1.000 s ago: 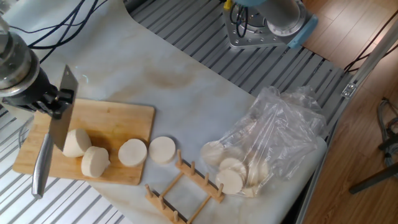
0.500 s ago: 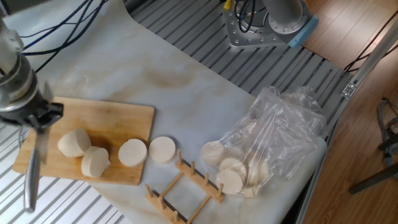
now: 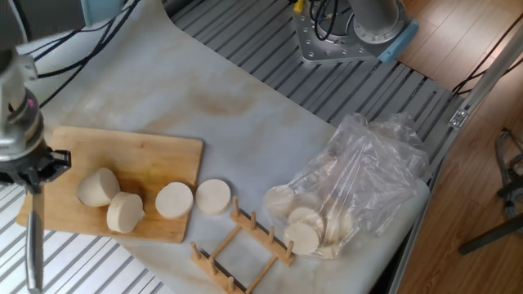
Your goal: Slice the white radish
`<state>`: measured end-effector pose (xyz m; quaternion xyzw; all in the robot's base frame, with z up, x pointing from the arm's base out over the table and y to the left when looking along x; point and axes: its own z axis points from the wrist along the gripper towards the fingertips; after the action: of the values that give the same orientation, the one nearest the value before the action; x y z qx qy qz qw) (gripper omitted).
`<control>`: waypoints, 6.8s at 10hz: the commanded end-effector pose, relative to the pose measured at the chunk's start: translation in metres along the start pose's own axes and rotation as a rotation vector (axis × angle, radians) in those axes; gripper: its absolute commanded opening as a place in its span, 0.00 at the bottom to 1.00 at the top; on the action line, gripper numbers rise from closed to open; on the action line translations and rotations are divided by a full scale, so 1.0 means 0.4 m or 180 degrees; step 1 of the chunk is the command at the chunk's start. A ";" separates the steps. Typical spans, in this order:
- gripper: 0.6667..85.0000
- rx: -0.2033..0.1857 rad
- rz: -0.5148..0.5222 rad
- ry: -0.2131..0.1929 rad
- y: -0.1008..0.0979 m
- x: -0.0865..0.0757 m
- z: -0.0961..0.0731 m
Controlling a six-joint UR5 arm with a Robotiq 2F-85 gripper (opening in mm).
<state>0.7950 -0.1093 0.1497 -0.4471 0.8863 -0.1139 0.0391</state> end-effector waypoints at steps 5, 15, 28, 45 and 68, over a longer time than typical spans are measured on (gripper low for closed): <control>0.01 -0.0396 -0.0106 0.0103 0.113 0.090 0.080; 0.01 -0.0518 0.0289 0.0526 0.199 0.221 0.055; 0.01 -0.0323 0.0164 0.0660 0.110 0.248 -0.038; 0.01 -0.0911 0.0016 0.0145 0.195 0.176 -0.061; 0.01 -0.1180 0.0171 0.0001 0.202 0.205 -0.040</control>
<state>0.6753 -0.1303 0.1506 -0.4235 0.9034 0.0455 -0.0486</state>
